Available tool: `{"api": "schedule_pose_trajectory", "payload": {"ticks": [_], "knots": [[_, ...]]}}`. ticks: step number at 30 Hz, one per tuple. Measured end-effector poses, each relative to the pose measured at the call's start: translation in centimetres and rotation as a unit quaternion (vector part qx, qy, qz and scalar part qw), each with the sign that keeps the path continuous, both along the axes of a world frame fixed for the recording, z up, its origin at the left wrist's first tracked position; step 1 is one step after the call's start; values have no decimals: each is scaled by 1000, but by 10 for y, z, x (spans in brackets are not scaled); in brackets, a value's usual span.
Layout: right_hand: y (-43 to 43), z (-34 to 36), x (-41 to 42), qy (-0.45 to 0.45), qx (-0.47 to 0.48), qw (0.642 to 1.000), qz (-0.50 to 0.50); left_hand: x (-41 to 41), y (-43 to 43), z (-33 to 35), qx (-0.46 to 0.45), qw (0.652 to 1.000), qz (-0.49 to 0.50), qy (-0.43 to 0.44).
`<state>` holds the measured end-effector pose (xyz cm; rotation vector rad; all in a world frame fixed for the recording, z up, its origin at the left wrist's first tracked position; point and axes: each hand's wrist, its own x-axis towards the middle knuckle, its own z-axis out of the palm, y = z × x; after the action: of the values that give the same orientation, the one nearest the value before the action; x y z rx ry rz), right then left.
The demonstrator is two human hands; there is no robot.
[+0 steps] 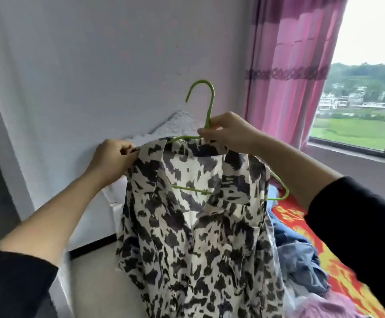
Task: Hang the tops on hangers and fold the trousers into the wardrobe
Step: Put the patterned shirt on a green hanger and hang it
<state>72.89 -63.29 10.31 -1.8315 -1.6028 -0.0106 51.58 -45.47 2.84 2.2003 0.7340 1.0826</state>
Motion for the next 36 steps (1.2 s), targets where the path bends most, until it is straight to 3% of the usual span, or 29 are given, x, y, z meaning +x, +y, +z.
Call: {"api": "schedule_pose_trajectory", "payload": {"ticks": [5, 8, 18, 21, 25, 29, 33, 36], "knots": [[93, 3, -77, 46, 9, 997, 60, -115, 69, 5, 83, 985, 127, 82], [151, -5, -133, 43, -6, 994, 96, -165, 102, 6, 128, 976, 120, 131], [310, -31, -266, 47, -3, 993, 104, -294, 196, -18, 95, 982, 162, -4], [355, -35, -306, 37, -24, 991, 129, -326, 231, -23, 65, 981, 181, -7], [417, -33, -357, 26, -11, 987, 161, -361, 282, -27, 57, 965, 246, 71], [481, -32, -401, -20, -25, 981, 191, -399, 346, -24, 21, 914, 338, 223], [550, -30, -433, -14, -28, 977, 209, -435, 410, -18, -21, 904, 357, 234], [602, -16, -453, -9, -24, 976, 215, -458, 455, -3, -2, 891, 373, 259]]}}
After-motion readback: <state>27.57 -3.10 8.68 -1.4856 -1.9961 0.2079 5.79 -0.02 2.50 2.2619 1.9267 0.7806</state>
